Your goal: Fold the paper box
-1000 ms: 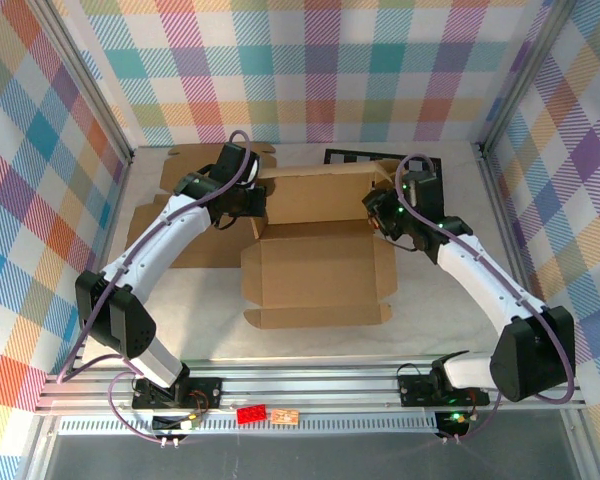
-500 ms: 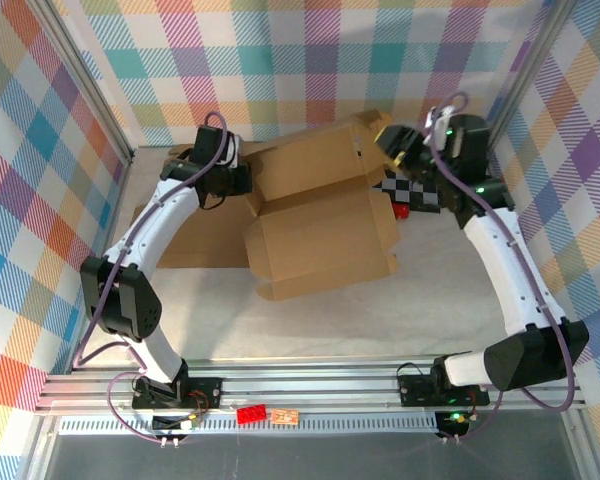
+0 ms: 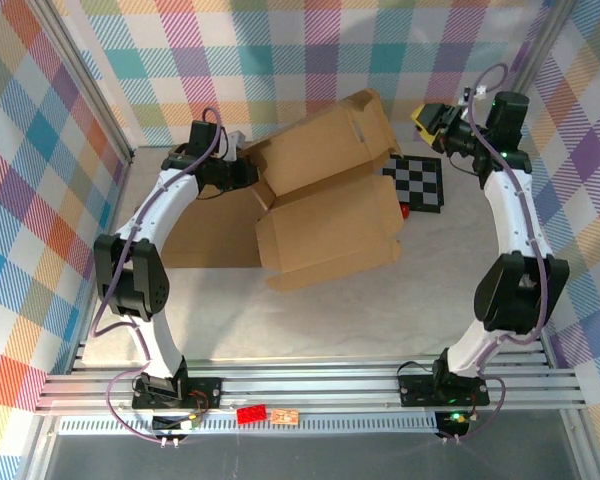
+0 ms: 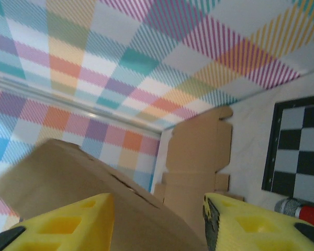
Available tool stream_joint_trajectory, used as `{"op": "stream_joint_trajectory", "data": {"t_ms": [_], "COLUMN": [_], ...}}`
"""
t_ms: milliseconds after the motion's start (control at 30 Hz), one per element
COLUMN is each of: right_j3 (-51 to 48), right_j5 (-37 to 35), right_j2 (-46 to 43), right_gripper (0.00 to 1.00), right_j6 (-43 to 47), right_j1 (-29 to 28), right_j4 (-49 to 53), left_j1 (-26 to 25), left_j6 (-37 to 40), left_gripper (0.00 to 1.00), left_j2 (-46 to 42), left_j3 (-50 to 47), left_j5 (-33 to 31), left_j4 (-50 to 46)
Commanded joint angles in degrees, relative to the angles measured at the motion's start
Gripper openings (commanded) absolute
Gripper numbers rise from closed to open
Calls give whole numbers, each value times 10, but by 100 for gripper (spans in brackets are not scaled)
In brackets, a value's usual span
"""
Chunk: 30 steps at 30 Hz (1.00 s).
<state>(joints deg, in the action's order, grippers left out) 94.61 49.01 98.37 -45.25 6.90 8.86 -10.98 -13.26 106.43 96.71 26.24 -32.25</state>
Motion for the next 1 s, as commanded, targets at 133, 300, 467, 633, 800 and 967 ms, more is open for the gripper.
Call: {"op": "stream_joint_trajectory", "data": {"t_ms": [133,300,467,633,800,967], "right_j3": [17,49,75,110,139,152], "right_j5": [123,140,137,152,160,158], "right_j2": [13,28,41,56,69,67], "right_gripper": [52,55,55,55,54,51], "right_j6": [-20,-19,6,0,1,39], "right_j1": [-4,-20,-36,-45,-56,-73], "right_j4": [-131,-121,-83,-78,-68,-19], "left_j1": [18,24,26,26,26,26], "left_j6": [-52,-83,-115,-114,-111,-109], "left_gripper": [0,0,0,0,0,0], "left_j2": [21,38,38,39,36,34], "left_j3": [9,0,-15,-17,-25,-28], "left_j5": [108,154,182,190,190,187], "left_j4": [22,31,61,57,54,48]}}
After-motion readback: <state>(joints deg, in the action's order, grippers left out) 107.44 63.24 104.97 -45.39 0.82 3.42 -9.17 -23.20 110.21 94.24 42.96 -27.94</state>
